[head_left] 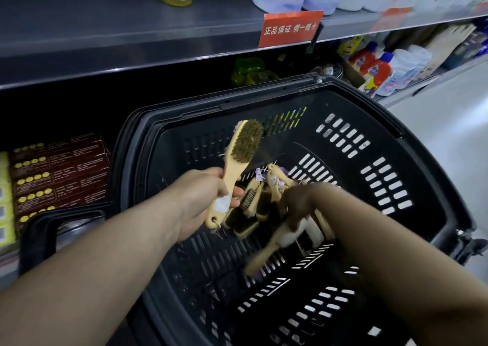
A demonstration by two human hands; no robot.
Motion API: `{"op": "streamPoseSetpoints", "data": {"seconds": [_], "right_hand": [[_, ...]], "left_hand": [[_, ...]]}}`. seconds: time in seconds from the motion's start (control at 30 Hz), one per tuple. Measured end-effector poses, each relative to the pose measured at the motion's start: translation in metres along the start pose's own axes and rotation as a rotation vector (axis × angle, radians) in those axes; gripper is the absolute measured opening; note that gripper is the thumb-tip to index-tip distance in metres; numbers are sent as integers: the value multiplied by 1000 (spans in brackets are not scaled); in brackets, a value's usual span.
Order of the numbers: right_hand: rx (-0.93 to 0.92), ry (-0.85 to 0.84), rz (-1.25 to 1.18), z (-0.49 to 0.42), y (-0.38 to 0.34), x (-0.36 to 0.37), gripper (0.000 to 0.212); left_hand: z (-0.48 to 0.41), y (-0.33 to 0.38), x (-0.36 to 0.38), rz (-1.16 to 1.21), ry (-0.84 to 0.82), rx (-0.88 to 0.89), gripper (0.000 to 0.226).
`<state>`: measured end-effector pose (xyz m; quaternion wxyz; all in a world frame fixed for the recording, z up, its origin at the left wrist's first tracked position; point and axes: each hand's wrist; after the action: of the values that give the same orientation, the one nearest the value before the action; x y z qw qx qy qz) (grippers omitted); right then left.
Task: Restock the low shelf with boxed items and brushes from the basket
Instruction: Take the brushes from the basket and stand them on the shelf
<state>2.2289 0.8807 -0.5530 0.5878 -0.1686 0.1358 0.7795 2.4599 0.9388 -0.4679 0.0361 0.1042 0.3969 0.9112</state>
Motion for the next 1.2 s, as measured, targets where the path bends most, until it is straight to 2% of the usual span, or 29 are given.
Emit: {"op": "streamPoseSetpoints", "data": {"seconds": [0.07, 0.17, 0.33, 0.43, 0.53, 0.63, 0.7, 0.73, 0.77, 0.83, 0.87, 0.9, 0.97, 1.03, 1.1, 1.13, 1.2], "right_hand": [[-180, 108, -196, 26, 8, -25, 37], [-402, 256, -559, 68, 17, -48, 37], [-701, 323, -826, 95, 17, -55, 37], [-783, 372, -969, 93, 17, -54, 34], [-820, 417, -956, 85, 13, -54, 31], [-852, 519, -1078, 77, 4, -54, 39], [-661, 644, -1207, 54, 0, -49, 49], [-492, 684, -1194, 39, -1, -46, 51], [-294, 689, -1069, 21, -3, -42, 50], [45, 541, -596, -16, -7, -27, 50], [136, 434, -431, -33, -12, -15, 58], [210, 356, -369, -47, -16, -2, 69], [349, 305, -422, -72, -20, 23, 95], [422, 309, -549, -87, -19, 34, 108], [442, 291, -556, -89, -15, 33, 105], [411, 263, -483, -84, -9, 28, 96], [290, 138, -310, -61, 2, 9, 61]], "left_hand": [[-1, 1, -2, -8, 62, -9, 29], [-1, 0, -2, -60, 94, -12, 36], [5, 1, 2, -85, -100, -81, 53], [9, 0, 3, -46, -174, -82, 46], [8, -3, 2, -13, -221, -15, 29], [8, -3, 0, 20, -219, -9, 24], [6, -4, -1, 23, -138, -13, 17], [5, -4, -2, 4, -94, -15, 14], [3, -5, -2, -15, -58, -15, 11], [2, -6, -4, -36, -10, -12, 8], [1, -7, -5, -46, 5, -5, 10], [0, -7, -6, -66, 17, 5, 13], [-2, -8, -6, -108, 29, 26, 20], [-4, -8, -7, -112, 42, 37, 26], [-6, -9, -7, -120, 63, 35, 25], [-6, -9, -7, -126, 72, 33, 22], [-8, -9, -6, -117, 84, 37, 15]]}}
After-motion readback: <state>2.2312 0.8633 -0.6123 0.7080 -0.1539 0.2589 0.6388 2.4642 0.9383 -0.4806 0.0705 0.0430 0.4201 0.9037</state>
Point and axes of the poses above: each hand's wrist, its own z-axis away from the middle knuckle, its own x-axis out of the palm, y = z × x, and after that the axes turned 1 degree about x, right-handed
